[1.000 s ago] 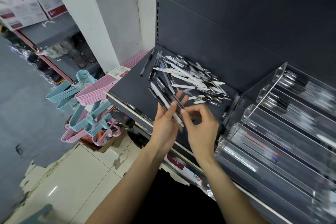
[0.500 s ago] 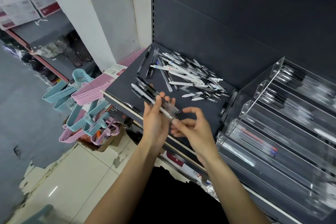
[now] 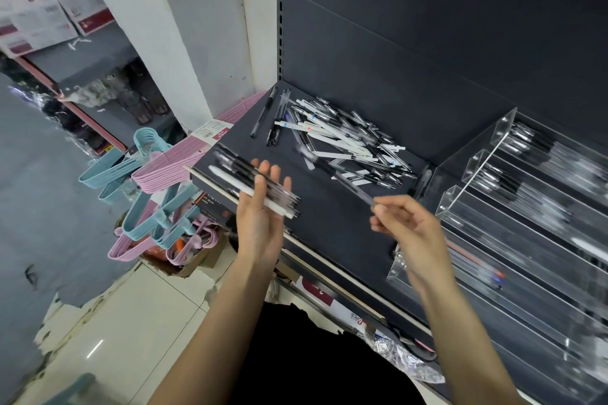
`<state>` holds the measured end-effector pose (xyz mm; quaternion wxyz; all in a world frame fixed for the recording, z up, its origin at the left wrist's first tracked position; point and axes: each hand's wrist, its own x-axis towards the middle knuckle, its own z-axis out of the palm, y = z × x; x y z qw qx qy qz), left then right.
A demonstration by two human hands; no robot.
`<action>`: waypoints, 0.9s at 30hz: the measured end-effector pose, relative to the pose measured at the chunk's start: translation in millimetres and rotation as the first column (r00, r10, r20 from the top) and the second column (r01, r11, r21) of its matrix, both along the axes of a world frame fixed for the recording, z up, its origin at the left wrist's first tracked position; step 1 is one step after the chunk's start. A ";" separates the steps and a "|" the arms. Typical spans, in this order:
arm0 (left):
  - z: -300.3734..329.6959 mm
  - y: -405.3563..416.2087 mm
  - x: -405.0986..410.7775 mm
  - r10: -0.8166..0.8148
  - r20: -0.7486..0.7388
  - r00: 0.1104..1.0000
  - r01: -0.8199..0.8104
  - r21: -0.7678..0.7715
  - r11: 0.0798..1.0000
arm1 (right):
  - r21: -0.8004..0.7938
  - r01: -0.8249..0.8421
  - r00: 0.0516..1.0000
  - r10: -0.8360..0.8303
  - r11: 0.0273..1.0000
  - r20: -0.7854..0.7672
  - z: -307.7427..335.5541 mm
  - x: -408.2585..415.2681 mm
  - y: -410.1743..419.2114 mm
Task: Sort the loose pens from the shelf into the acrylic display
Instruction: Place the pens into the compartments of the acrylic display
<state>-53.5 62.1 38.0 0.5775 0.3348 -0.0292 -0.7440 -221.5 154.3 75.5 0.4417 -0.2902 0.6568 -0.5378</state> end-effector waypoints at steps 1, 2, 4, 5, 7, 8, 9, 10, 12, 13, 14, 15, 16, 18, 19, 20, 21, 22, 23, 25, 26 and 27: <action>2.0 3.7 -5.5 -0.042 0.033 0.999 0.042 0.005 0.999 | -0.009 0.031 0.999 -0.031 0.999 0.045 -2.0 8.9 -5.1; 5.1 7.7 -12.0 -0.081 0.055 0.995 0.081 0.011 0.997 | -0.014 0.053 0.997 -0.052 0.998 0.052 -5.4 18.3 -10.7; 10.2 14.9 -24.1 -0.147 0.088 0.985 0.148 0.002 0.989 | -0.030 0.079 0.997 -0.079 0.996 -0.016 -12.6 33.5 -21.1; 13.3 17.8 -29.3 -0.178 0.099 0.979 0.180 -0.014 0.984 | -0.036 0.093 0.994 -0.095 0.995 -0.062 -15.8 38.5 -24.8; 16.0 21.5 -38.6 -0.238 0.105 0.965 0.245 -0.051 0.968 | -0.039 0.140 0.977 -0.144 0.989 -0.159 -20.2 43.4 -26.4; 16.5 22.3 -43.2 -0.271 0.105 0.957 0.279 -0.072 0.958 | -0.039 0.166 0.959 -0.171 0.985 -0.227 -21.9 44.2 -24.7; 17.2 23.0 -47.8 -0.300 0.101 0.949 0.309 -0.086 0.947 | -0.036 0.187 0.936 -0.189 0.982 -0.298 -22.7 45.4 -22.0; 17.3 24.0 -52.3 -0.330 0.094 0.939 0.338 -0.090 0.937 | -0.031 0.208 0.915 -0.206 0.978 -0.347 -23.9 46.5 -18.4; 16.0 28.2 -62.8 -0.403 0.090 0.911 0.410 -0.093 0.907 | -0.039 0.255 0.883 -0.249 0.966 -0.398 -25.3 47.1 -9.3; 16.2 31.7 -67.9 -0.443 0.102 0.891 0.452 -0.098 0.887 | -0.054 0.283 0.862 -0.279 0.958 -0.423 -25.9 45.6 -4.4; 15.6 36.2 -73.2 -0.485 0.133 0.864 0.499 -0.105 0.860 | -0.068 0.317 0.845 -0.314 0.946 -0.432 -26.2 42.7 1.2; 15.3 41.7 -78.6 -0.526 0.161 0.835 0.545 -0.114 0.831 | -0.081 0.353 0.838 -0.353 0.932 -0.416 -26.0 38.9 7.6; 13.1 47.3 -83.0 -0.561 0.194 0.804 0.588 -0.123 0.800 | -0.091 0.385 0.836 -0.389 0.918 -0.388 -25.0 34.3 14.9; 9.3 59.9 -91.2 -0.605 0.254 0.755 0.645 -0.124 0.754 | -0.105 0.433 0.827 -0.441 0.895 -0.349 -23.2 23.7 32.5; 8.4 66.5 -95.6 -0.621 0.297 0.725 0.672 -0.111 0.732 | -0.110 0.449 0.821 -0.458 0.887 -0.341 -22.6 17.0 42.6; 7.9 73.7 -100.6 -0.635 0.362 0.683 0.702 -0.082 0.708 | -0.117 0.459 0.816 -0.469 0.881 -0.339 -22.7 9.0 53.7; 9.4 81.8 -106.3 -0.650 0.419 0.634 0.730 -0.048 0.681 | -0.126 0.463 0.809 -0.476 0.877 -0.344 -22.5 0.2 65.6; 10.0 90.2 -111.8 -0.660 0.473 0.584 0.757 -0.025 0.653 | -0.135 0.460 0.802 -0.476 0.878 -0.362 -23.2 -9.8 78.3; 11.5 99.7 -117.7 -0.664 0.511 0.546 0.778 -0.016 0.628 | -0.144 0.448 0.794 -0.466 0.883 -0.391 -23.9 -20.6 91.6; 13.9 119.5 -130.8 -0.658 0.585 0.474 0.811 0.002 0.585 | -0.153 0.410 0.784 -0.433 0.899 -0.445 -24.0 -42.4 117.6; 13.5 128.9 -137.8 -0.655 0.604 0.454 0.815 0.016 0.579 | -0.155 0.390 0.785 -0.416 0.908 -0.459 -24.3 -52.6 129.8; 15.1 139.1 -145.8 -0.653 0.606 0.455 0.808 0.027 0.588 | -0.158 0.369 0.791 -0.399 0.916 -0.463 -24.7 -62.5 141.2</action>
